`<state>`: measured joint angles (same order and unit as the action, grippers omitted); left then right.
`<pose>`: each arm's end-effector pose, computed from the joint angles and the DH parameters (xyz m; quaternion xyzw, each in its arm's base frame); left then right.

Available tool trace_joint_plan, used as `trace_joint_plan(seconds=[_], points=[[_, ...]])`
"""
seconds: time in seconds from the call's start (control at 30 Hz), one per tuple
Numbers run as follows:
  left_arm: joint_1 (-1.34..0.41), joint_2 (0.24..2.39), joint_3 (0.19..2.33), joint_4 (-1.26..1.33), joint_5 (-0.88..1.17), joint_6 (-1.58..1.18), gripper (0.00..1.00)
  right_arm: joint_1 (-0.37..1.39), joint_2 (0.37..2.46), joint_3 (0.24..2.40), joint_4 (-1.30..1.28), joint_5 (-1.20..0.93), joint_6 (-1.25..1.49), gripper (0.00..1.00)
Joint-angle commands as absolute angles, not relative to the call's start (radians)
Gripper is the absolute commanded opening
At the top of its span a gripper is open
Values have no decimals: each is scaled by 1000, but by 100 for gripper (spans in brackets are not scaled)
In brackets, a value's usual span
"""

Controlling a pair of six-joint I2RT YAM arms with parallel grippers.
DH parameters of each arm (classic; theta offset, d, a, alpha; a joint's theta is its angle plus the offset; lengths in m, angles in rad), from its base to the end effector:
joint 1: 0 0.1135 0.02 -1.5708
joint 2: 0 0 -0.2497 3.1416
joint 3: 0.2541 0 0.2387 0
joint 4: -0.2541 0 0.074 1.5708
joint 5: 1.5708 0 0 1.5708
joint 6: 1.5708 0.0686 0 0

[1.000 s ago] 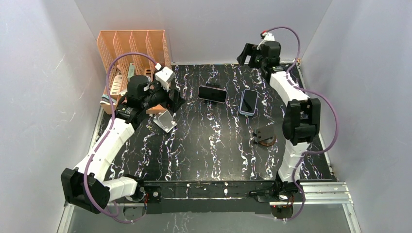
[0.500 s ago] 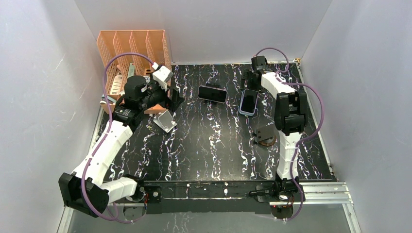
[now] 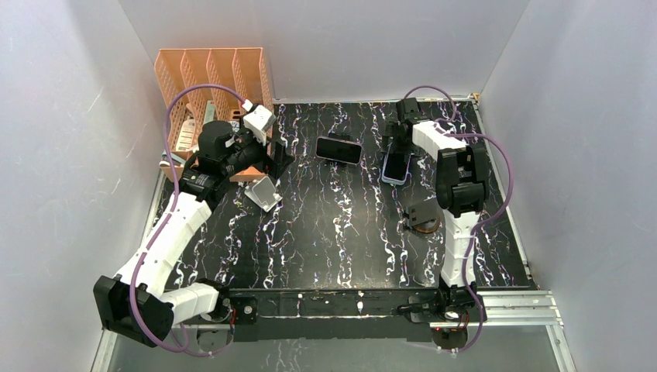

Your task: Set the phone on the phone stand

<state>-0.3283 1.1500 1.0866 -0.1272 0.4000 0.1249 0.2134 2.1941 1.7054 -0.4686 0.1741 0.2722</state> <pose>0.2631 -0.1179 0.3607 0.2931 0.7081 -0.2158 0.6051 0.4711 0.0899 0.1450 0.0542 0.9485 -0.0081 0.3119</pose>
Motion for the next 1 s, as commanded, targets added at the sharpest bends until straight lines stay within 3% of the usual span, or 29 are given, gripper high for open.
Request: trace_joint_plan(seconds=[0.0, 0.23, 0.37, 0.63, 0.97], points=[[-322, 1111, 1079, -118, 396, 120, 85, 233, 2146, 1674, -518, 192, 275, 99], [-321, 1110, 1076, -117, 388, 121, 85, 241, 2154, 1670, -525, 196, 281, 97], [-322, 1115, 1075, -117, 385, 121, 86, 241, 2149, 1670, -533, 208, 283, 79], [-321, 1122, 1073, -117, 383, 121, 86, 241, 2098, 1647, -526, 215, 277, 56], [-326, 1169, 1066, -80, 431, 61, 86, 241, 1950, 1577, -473, 209, 276, 56]])
